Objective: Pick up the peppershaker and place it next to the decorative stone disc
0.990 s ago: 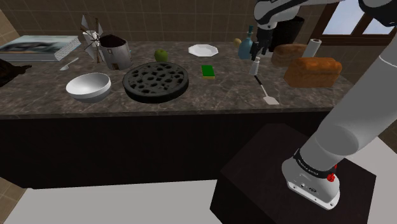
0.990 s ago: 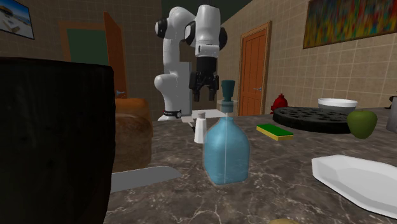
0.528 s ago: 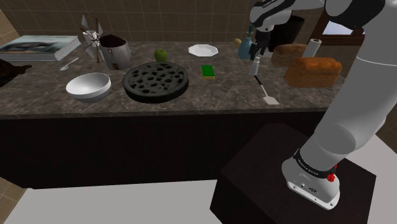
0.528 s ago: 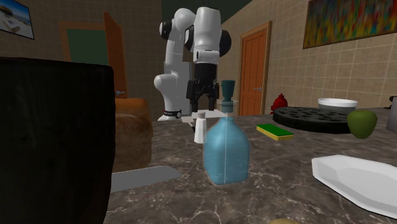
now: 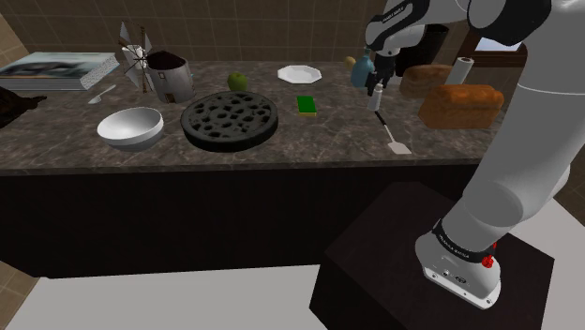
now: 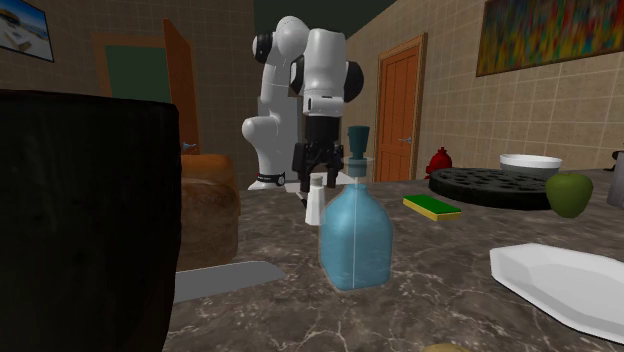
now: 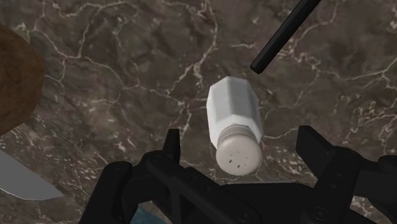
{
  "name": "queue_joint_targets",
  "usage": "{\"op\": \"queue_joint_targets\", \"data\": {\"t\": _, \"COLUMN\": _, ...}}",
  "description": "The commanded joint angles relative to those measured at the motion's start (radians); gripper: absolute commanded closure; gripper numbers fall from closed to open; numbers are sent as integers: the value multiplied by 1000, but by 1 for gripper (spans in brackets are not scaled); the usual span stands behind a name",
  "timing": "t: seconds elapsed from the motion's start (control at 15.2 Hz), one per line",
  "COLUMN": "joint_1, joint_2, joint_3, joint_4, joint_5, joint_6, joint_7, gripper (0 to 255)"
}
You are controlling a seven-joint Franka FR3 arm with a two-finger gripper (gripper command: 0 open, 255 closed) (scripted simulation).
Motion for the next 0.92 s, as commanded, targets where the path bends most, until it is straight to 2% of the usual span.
{"op": "queue_joint_targets", "data": {"t": 0.0, "joint_1": -1, "joint_2": 1, "joint_3": 0, "joint_4": 0, "joint_5": 1, "joint_6": 2, "joint_7": -1, "gripper": 0}}
{"op": "queue_joint_targets", "data": {"t": 0.26, "joint_1": -1, "joint_2": 1, "joint_3": 0, "joint_4": 0, "joint_5": 1, "joint_6": 2, "joint_7": -1, "gripper": 0}}
{"op": "queue_joint_targets", "data": {"t": 0.33, "joint_1": -1, "joint_2": 1, "joint_3": 0, "joint_4": 0, "joint_5": 1, "joint_6": 2, "joint_7": -1, "gripper": 255}}
{"op": "queue_joint_targets", "data": {"t": 0.86, "joint_1": -1, "joint_2": 1, "joint_3": 0, "joint_4": 0, "joint_5": 1, "joint_6": 2, "joint_7": -1, "gripper": 255}}
